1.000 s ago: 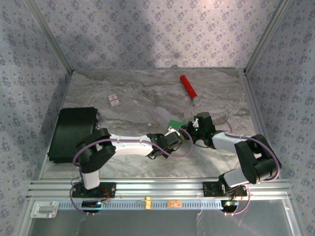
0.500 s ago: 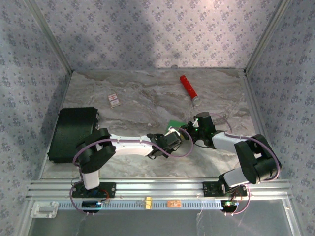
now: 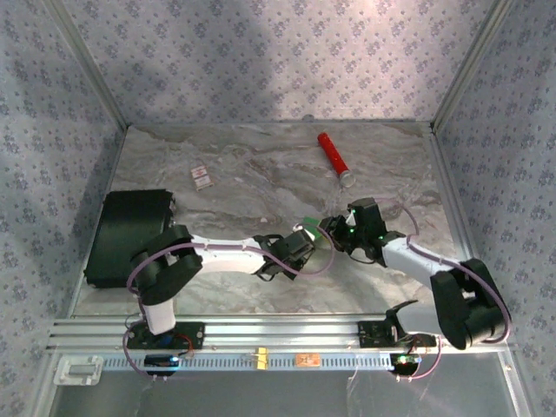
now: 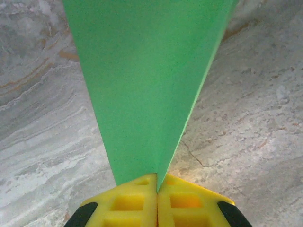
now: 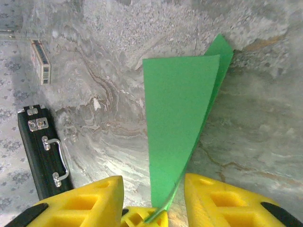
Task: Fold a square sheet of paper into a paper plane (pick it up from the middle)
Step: Fold the wing for the fifth time at the center of the table.
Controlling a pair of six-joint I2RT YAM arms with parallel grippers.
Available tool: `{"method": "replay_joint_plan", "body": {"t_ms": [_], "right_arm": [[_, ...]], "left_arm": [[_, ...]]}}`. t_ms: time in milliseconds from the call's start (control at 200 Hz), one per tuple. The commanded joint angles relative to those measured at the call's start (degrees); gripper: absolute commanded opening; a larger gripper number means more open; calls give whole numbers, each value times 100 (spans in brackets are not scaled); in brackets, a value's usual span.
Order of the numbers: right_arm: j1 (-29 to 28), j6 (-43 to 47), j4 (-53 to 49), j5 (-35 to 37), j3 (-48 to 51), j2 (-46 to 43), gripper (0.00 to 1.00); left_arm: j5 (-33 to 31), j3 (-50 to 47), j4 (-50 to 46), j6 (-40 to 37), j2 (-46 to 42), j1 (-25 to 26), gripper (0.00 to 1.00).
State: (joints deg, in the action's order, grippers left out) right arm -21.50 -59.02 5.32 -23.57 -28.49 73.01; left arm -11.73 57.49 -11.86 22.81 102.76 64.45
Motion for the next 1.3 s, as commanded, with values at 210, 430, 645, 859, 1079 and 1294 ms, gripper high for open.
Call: {"method": "replay_joint_plan", "body": {"t_ms": [210,430,645,859,1079,1294], "right_arm": [[125,422,-801,284,-68,-481,44],[86,483,-706,234,10,-482,42],[-58,756,-652,126,-62,-298,31],[-261,797,-114,-312,-74,163,20],[-553,816,336,-478,-133,482,15],[-704,697,769,-550,-176,835,12]], "left_arm": [[1237,-470,771,391,-406,-492,7],[1659,-598,968,478,-371,-675,7],[2119,-661,1142,558,-268,-858,9],[2604,-577,1150,530,-125,-1007,11],[3146,-434,1122,513,54,-1160,10],[3484,-502,1340,672,170,-1288,9]]}}
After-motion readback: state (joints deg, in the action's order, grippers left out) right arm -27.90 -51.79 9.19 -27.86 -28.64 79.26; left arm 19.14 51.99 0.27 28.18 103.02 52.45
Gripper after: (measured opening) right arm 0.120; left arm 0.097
